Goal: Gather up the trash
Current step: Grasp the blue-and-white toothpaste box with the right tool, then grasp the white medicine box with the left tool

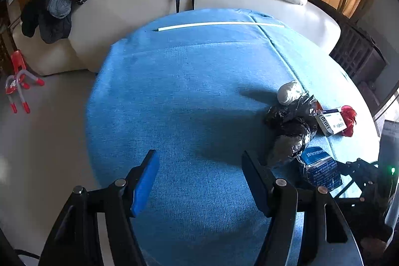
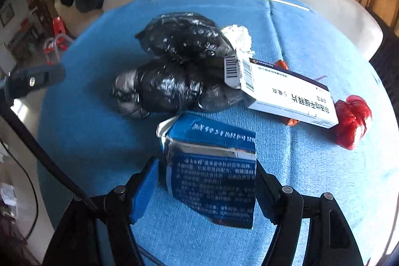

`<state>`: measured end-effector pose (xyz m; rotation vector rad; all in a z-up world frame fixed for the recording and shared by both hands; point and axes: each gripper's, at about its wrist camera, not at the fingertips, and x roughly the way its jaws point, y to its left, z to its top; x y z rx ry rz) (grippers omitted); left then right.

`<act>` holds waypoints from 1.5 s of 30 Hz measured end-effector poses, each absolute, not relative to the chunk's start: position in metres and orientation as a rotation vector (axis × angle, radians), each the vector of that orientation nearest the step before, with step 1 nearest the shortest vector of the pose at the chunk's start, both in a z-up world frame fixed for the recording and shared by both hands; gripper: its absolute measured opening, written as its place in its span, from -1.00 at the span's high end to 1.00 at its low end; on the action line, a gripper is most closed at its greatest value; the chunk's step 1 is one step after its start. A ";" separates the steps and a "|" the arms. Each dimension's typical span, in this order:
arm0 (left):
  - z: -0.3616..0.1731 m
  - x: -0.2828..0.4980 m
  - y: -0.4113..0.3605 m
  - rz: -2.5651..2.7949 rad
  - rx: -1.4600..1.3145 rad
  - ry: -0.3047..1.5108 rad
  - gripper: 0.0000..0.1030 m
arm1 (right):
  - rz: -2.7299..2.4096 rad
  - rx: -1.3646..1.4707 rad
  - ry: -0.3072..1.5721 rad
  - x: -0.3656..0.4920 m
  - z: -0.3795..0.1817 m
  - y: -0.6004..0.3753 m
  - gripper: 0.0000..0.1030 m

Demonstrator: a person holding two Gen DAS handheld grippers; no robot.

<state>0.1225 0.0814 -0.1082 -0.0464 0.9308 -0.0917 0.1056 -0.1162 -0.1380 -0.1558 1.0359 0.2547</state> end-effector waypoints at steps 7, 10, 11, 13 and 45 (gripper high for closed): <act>-0.103 0.124 0.069 -0.115 -0.021 0.928 -0.34 | 0.239 -0.137 0.990 0.108 -0.139 -0.118 -0.33; -0.096 0.126 0.056 -0.157 0.011 0.916 -0.34 | 0.246 -0.114 0.984 0.102 -0.139 -0.131 -0.32; -0.093 0.127 0.049 -0.181 0.025 0.910 -0.34 | 0.247 -0.096 0.985 0.100 -0.139 -0.139 -0.32; -0.087 0.129 0.038 -0.236 0.047 0.898 -0.34 | 0.248 -0.065 0.989 0.098 -0.139 -0.152 -0.32; -0.129 0.192 -0.161 -0.777 0.704 1.007 -0.63 | 0.067 0.485 0.907 0.056 -0.132 -0.364 -0.32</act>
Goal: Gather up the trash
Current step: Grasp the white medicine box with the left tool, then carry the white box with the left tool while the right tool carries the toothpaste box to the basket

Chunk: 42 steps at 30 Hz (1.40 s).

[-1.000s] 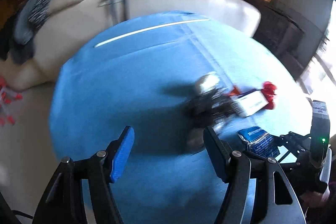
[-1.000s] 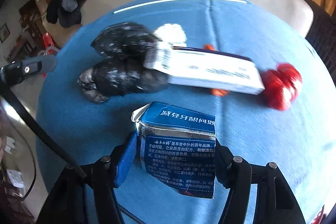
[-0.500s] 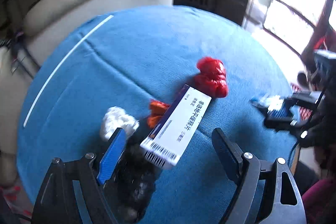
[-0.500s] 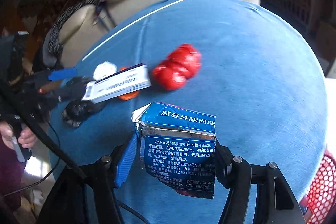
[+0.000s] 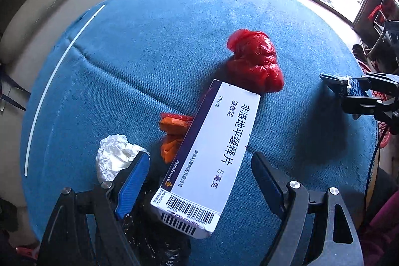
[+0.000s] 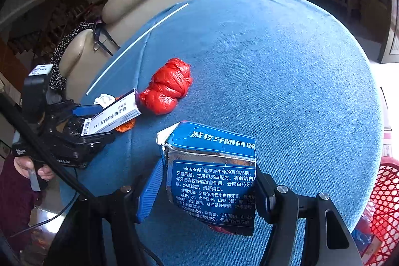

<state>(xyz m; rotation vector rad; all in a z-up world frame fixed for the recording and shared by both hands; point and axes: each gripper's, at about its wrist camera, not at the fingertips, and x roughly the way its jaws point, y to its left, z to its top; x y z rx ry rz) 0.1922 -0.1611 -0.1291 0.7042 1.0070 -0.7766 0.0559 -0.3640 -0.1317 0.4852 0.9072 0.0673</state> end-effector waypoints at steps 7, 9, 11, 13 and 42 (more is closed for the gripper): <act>-0.123 0.188 -0.153 -0.773 0.651 0.985 -0.01 | 0.073 0.485 0.900 0.054 -0.131 -0.363 -0.32; -0.121 0.185 -0.152 -0.761 0.646 0.971 0.02 | 0.075 0.481 0.899 0.052 -0.130 -0.362 -0.32; -0.118 0.179 -0.148 -0.762 0.626 0.957 0.06 | 0.081 0.475 0.896 0.051 -0.128 -0.359 -0.32; -0.111 0.171 -0.145 -0.763 0.600 0.932 0.11 | 0.084 0.464 0.891 0.049 -0.125 -0.357 -0.32; -0.125 0.059 -0.057 -0.597 0.304 0.912 0.10 | 0.135 0.349 0.916 0.017 -0.112 -0.317 -0.32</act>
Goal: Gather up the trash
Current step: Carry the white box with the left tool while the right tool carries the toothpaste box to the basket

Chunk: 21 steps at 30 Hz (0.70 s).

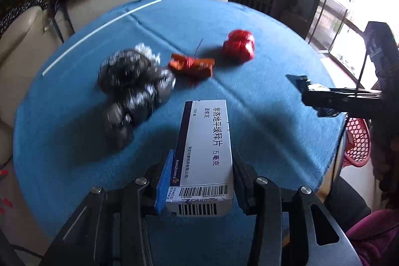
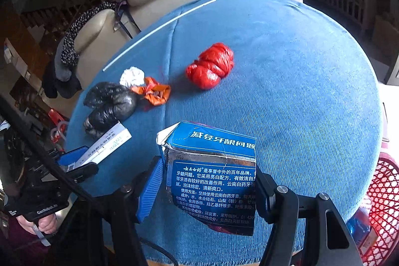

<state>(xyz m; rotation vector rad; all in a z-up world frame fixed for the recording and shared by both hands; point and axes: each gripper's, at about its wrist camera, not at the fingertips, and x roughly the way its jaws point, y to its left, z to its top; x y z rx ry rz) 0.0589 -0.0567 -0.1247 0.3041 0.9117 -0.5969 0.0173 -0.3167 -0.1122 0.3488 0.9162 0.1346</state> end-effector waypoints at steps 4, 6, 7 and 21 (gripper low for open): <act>-0.134 0.061 -0.054 -0.591 0.290 0.942 0.09 | 0.120 0.325 0.936 0.016 -0.118 -0.314 -0.32; -0.138 0.064 -0.052 -0.595 0.282 0.960 0.00 | 0.113 0.306 0.950 0.016 -0.123 -0.312 -0.32; -0.140 0.064 -0.052 -0.594 0.280 0.966 -0.13 | 0.112 0.303 0.957 0.017 -0.125 -0.311 -0.33; -0.156 0.078 -0.073 -0.580 0.375 1.017 -0.27 | 0.072 0.200 0.985 0.022 -0.136 -0.297 -0.38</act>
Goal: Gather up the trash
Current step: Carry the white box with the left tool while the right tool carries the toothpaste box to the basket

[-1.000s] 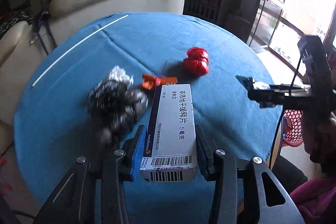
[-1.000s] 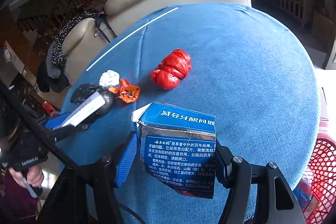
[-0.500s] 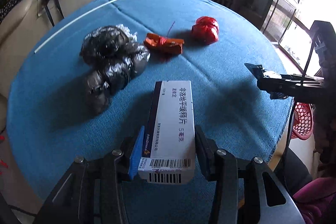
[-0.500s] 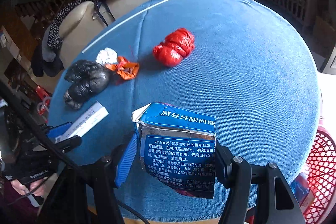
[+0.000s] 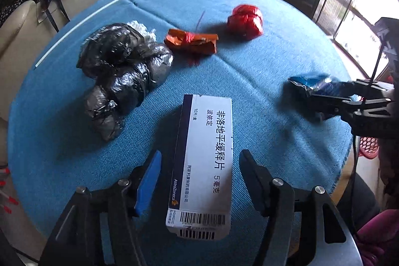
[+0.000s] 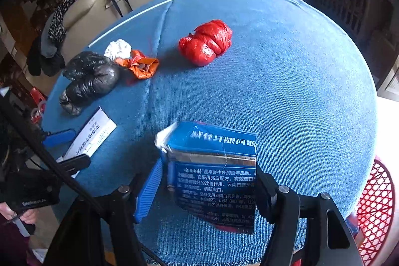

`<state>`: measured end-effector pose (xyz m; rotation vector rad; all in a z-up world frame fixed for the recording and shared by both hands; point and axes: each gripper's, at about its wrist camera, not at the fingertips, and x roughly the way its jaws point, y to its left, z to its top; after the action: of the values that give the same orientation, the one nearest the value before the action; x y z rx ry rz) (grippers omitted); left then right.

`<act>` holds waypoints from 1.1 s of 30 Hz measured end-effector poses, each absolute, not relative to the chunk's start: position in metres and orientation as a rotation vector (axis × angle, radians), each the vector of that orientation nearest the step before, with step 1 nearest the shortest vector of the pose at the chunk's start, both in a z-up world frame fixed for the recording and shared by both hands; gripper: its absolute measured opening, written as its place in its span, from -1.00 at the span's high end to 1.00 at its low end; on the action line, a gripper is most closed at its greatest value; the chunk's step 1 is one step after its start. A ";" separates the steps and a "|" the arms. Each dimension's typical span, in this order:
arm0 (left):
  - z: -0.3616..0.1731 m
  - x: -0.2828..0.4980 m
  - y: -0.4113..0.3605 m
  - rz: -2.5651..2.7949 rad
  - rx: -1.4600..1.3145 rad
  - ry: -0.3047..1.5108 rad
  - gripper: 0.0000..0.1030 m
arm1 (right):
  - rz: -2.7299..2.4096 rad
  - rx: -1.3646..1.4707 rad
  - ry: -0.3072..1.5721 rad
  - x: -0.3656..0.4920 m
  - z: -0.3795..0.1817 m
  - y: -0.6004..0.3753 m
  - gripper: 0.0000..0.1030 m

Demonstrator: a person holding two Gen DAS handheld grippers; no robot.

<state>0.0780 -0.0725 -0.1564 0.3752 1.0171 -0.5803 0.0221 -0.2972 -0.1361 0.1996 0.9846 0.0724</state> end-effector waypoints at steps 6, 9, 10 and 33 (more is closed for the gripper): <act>-0.152 0.090 -0.069 -0.564 0.410 1.062 -0.27 | 0.076 0.162 0.985 0.021 -0.137 -0.294 -0.39; -0.150 0.099 -0.073 -0.573 0.425 1.089 -0.27 | 0.079 0.149 0.974 0.020 -0.137 -0.292 -0.39; -0.152 0.098 -0.076 -0.578 0.435 1.094 -0.27 | 0.077 0.142 0.970 0.019 -0.138 -0.291 -0.39; -0.087 0.077 -0.095 -0.548 0.384 0.924 0.09 | 0.093 0.241 0.872 -0.001 -0.115 -0.313 -0.18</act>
<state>0.0772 -0.0951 -0.0869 0.3843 0.9244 -0.5479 -0.0015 -0.3125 -0.1152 0.2409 0.8724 0.0930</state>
